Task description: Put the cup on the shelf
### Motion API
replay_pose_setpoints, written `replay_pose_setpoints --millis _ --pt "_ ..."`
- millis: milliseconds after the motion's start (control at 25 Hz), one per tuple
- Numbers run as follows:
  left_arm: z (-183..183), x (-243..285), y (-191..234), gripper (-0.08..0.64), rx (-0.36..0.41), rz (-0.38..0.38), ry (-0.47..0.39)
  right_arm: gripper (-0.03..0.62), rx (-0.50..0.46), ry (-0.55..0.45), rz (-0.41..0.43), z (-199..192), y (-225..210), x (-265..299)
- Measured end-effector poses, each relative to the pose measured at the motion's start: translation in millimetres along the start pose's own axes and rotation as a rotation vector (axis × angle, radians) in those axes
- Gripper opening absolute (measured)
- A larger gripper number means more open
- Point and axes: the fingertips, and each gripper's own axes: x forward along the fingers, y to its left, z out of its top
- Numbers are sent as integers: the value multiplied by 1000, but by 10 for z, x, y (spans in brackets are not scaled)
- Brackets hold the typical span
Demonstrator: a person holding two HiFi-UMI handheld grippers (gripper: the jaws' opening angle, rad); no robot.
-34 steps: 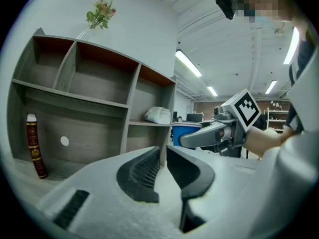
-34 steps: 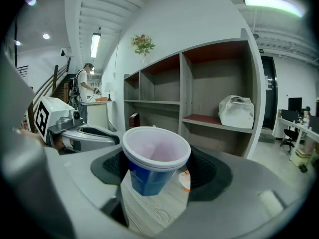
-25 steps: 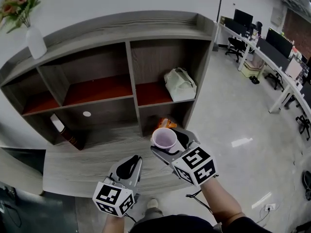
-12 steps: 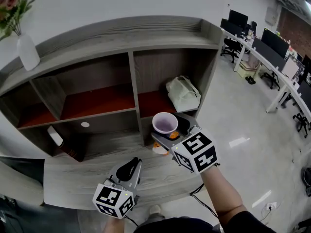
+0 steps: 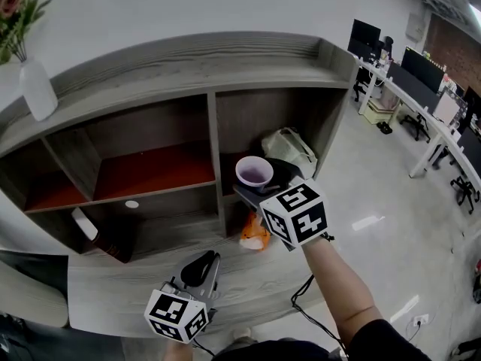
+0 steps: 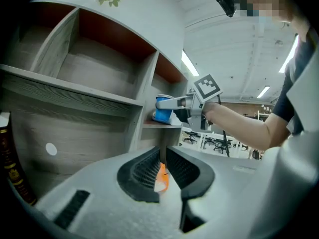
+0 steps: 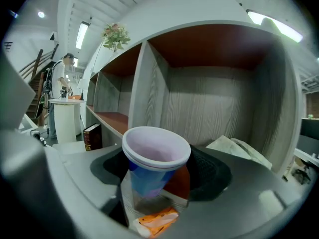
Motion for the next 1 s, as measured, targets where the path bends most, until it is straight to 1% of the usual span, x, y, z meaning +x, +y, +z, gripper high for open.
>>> replay_pose_setpoints --millis 200,400,640,840,920,1000 --pt "-45 11 94 28 -15 -4 9 351 3 14 -29 -38 -54 215" --pt "-75 10 142 28 -22 -13 14 351 -15 26 -78 -78 -114 380" --pt "-121 12 176 28 -35 -13 19 356 -20 23 -96 -55 -147 444" --pt "-132 15 137 28 -34 -20 17 358 12 16 -115 -76 -150 461" --pt "-140 4 111 32 -33 -22 14 379 27 7 -117 -84 -137 448" --pt "-146 -16 97 34 -33 -21 11 385 36 -3 -121 -73 -121 425"
